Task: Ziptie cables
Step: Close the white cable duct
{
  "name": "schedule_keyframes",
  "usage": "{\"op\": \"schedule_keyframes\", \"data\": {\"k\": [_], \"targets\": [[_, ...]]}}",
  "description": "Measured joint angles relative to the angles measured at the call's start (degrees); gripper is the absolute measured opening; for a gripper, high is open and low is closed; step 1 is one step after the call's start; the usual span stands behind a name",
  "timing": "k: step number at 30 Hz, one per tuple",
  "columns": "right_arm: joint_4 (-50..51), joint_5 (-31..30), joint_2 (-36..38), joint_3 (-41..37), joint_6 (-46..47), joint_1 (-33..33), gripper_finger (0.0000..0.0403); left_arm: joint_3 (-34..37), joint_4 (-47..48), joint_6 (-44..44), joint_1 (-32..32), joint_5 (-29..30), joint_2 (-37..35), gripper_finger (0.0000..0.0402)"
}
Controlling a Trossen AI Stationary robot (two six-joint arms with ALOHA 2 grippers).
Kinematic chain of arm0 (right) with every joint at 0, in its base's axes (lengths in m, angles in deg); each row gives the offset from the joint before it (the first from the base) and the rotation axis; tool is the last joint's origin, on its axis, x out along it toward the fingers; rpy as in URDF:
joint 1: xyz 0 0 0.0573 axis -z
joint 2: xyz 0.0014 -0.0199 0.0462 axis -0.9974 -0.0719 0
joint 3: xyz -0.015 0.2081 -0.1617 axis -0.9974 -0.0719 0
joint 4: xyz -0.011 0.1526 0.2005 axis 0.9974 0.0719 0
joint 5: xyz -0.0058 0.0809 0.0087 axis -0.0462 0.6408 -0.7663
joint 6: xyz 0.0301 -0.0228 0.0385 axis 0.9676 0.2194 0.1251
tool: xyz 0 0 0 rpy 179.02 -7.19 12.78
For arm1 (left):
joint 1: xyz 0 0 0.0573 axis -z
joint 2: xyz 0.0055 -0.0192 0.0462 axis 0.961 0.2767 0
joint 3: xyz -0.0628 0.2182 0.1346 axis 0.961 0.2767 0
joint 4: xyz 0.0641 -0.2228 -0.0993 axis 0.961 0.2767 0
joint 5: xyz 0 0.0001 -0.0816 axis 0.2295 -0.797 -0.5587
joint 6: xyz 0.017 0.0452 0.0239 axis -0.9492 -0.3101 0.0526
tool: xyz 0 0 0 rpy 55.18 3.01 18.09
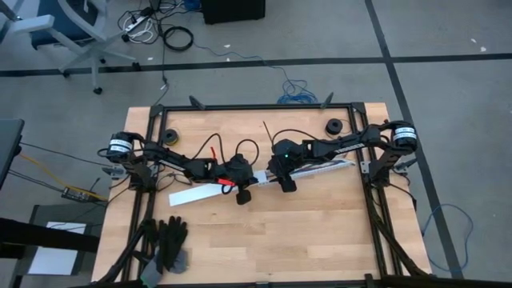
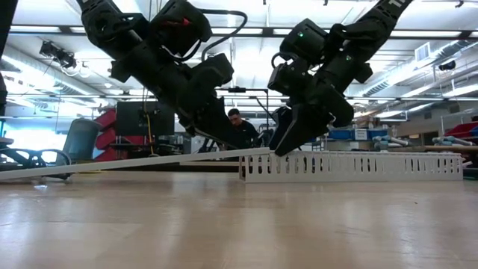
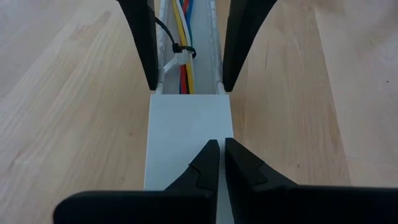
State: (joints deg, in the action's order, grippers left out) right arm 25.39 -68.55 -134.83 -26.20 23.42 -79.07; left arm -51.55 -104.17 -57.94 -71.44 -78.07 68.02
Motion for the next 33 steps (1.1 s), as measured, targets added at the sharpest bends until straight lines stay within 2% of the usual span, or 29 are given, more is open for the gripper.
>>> {"op": "schedule_keyframes", "data": {"k": [11,18,24,33], "targets": [[-0.3,0.0,0.0,0.0,0.2,0.0,0.0189,0.0,-0.1,-0.1,0.0,0.0,0.0,0.0],[-0.7,0.0,-0.1,-0.1,0.3,0.0,0.0189,-2.0,0.8,-1.6,-1.1,-0.6,0.0,0.0],[-0.7,0.0,-0.1,-0.1,0.5,0.0,0.0188,-3.3,5.6,-1.2,-2.1,-2.0,0.3,0.0],[-1.0,0.0,-0.1,-0.1,0.4,0.0,0.0188,-3.5,6.2,-0.2,-2.1,-3.0,0.3,0.0]]}}
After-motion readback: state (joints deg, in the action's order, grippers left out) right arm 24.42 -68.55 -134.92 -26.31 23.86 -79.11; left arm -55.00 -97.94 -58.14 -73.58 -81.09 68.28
